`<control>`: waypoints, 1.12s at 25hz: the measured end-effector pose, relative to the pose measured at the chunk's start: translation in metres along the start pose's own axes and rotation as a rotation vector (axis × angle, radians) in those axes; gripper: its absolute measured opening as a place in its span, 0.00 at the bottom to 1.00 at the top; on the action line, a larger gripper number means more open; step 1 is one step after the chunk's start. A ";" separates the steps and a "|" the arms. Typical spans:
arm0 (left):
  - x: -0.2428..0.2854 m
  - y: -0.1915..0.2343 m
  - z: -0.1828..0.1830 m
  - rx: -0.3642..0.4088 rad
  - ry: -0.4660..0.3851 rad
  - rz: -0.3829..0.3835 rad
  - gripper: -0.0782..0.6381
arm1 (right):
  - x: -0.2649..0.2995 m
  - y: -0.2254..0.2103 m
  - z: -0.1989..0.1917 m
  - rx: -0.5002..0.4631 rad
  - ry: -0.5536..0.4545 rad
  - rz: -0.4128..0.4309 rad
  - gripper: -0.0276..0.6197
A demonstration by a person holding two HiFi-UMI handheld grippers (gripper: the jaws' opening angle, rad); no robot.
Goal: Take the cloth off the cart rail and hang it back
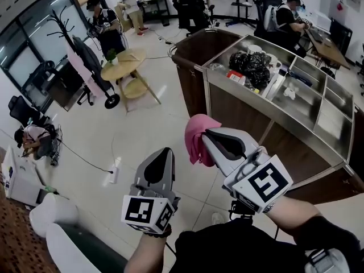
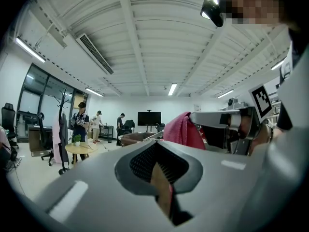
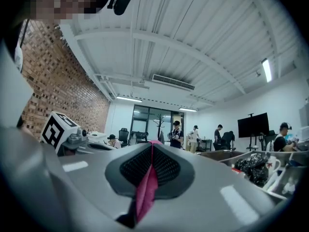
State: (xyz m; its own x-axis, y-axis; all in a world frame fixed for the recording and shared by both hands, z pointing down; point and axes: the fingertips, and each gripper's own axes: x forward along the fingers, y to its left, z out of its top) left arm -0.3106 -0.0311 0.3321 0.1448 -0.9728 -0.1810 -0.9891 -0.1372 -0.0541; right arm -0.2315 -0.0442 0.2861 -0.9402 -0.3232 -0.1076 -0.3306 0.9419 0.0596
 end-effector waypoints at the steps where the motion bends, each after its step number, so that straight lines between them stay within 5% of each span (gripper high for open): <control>1: 0.006 0.007 -0.002 -0.006 -0.002 -0.005 0.11 | 0.009 -0.006 0.003 -0.033 -0.026 -0.005 0.05; 6: 0.020 0.048 -0.003 -0.032 -0.005 -0.037 0.11 | 0.052 -0.009 0.004 -0.043 -0.012 -0.040 0.05; 11: 0.023 0.092 0.006 -0.059 -0.002 -0.093 0.11 | 0.096 0.001 0.025 -0.150 -0.094 -0.071 0.05; 20: 0.020 0.210 0.020 -0.073 -0.006 -0.194 0.11 | 0.211 0.039 0.036 -0.168 -0.084 -0.166 0.05; 28: 0.012 0.275 0.020 -0.084 -0.006 -0.265 0.11 | 0.271 0.067 0.023 -0.079 0.019 -0.261 0.05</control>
State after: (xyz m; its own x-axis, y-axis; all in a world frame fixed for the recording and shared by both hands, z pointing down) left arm -0.5805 -0.0770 0.2952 0.3986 -0.8998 -0.1775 -0.9155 -0.4018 -0.0191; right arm -0.5069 -0.0670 0.2381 -0.8233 -0.5566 -0.1111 -0.5668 0.8166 0.1094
